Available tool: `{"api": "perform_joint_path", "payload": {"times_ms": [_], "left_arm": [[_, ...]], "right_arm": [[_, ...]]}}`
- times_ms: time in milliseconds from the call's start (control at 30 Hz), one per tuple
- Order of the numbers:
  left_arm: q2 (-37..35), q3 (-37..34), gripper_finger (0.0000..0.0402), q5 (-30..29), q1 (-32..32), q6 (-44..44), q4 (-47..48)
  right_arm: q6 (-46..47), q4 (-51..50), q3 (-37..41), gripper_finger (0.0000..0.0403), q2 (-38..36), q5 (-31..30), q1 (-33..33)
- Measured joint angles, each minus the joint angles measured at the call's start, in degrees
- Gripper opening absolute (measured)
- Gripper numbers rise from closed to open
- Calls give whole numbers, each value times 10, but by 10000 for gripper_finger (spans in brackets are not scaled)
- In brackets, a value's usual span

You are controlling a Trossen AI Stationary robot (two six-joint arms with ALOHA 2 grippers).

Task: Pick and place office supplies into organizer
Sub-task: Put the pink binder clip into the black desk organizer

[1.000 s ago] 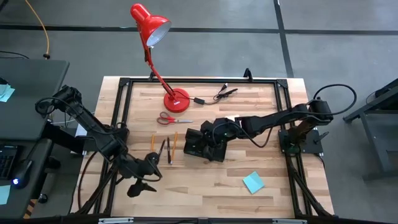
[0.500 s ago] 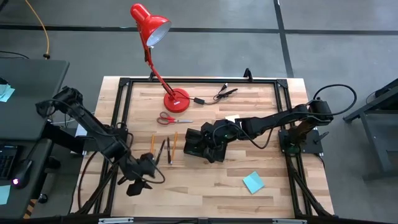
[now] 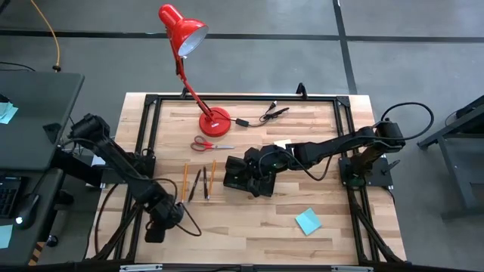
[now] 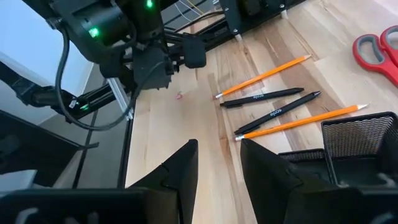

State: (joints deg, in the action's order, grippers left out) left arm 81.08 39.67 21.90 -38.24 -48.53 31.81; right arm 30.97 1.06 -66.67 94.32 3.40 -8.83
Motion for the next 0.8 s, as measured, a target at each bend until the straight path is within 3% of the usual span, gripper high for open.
{"api": "perform_joint_path", "payload": {"times_ms": [100,400,800], "left_arm": [[9,1,67,-4,-1,20,-35],[13,0,90,16,-4,-24,10],[13,0,129,-62,-4,-48,13]], "right_arm": [[-15,-4,0,116,0,-4,-3],[-54,-21,0,116,0,-4,-15],[-80,-38,0,116,0,-5,-29]]}}
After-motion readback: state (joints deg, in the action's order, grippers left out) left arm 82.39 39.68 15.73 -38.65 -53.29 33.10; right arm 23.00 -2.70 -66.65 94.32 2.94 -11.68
